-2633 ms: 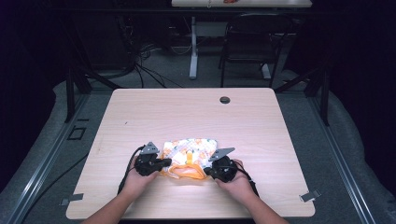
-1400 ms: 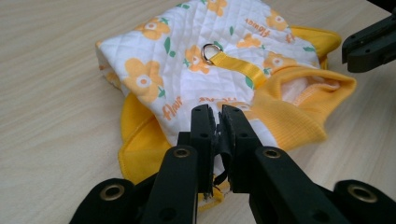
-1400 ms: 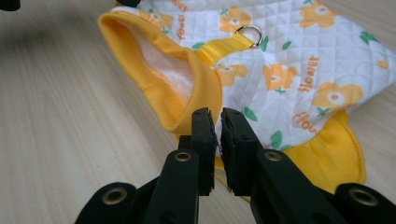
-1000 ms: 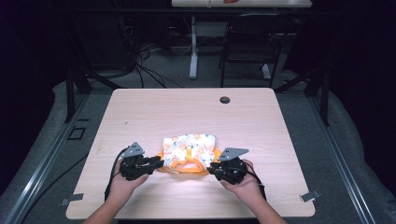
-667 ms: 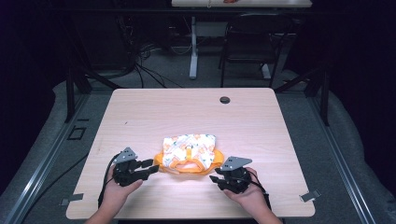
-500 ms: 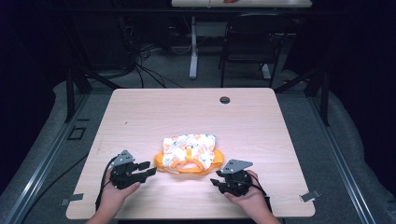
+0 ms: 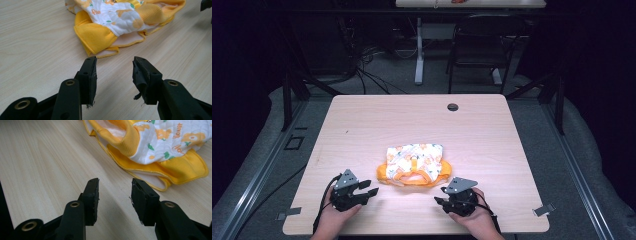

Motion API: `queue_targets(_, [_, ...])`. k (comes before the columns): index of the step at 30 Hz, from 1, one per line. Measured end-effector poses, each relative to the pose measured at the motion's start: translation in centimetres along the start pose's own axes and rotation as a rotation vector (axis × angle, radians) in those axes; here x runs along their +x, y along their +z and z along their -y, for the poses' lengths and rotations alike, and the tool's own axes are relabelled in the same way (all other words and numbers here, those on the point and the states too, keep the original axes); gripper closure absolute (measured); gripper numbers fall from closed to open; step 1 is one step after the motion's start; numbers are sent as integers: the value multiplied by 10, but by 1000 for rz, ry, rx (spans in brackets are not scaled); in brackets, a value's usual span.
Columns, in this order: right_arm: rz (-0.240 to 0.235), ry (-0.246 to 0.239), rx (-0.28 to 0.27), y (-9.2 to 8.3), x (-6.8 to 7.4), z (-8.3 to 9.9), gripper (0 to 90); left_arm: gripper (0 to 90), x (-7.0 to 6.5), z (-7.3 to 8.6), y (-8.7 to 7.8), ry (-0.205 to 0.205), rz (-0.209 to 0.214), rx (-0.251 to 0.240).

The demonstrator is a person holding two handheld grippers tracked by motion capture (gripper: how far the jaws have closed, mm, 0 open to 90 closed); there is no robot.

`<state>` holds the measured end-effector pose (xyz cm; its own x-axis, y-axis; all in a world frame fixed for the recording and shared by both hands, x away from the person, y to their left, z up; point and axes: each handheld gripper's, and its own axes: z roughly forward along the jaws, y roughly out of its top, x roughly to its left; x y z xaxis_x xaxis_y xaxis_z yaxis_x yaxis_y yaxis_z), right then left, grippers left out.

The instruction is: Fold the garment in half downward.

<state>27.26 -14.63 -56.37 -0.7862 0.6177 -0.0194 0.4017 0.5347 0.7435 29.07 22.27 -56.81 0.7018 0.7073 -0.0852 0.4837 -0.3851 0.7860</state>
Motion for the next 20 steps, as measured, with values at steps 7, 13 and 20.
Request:
queue_targets(7, [9,34,-11,2,-3,6,575,537,-1,4,3,0,2,2])
queue_targets(13, [7,49,-5,3,-7,9,570,527,-1,5,4,20,-19,-2])
queue_targets(20, [13,48,-5,3,-10,10,565,516,0,5,5,23,-14,-1])
